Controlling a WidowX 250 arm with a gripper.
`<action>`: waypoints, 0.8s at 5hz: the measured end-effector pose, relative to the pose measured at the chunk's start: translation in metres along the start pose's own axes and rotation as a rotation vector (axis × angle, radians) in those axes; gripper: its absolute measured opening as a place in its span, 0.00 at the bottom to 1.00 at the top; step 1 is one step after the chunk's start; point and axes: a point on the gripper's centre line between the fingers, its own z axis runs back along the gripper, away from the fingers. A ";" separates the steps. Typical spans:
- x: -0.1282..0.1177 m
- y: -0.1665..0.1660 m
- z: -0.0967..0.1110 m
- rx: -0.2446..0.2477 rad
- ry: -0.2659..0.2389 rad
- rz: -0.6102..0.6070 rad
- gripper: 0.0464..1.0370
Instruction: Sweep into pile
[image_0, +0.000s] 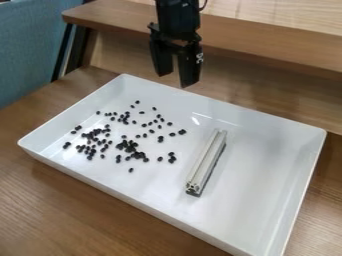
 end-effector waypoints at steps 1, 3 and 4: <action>-0.003 0.000 -0.017 -0.024 0.037 0.013 0.96; -0.013 -0.041 -0.047 -0.070 0.017 0.076 0.96; -0.015 -0.050 -0.054 -0.041 0.017 0.150 0.96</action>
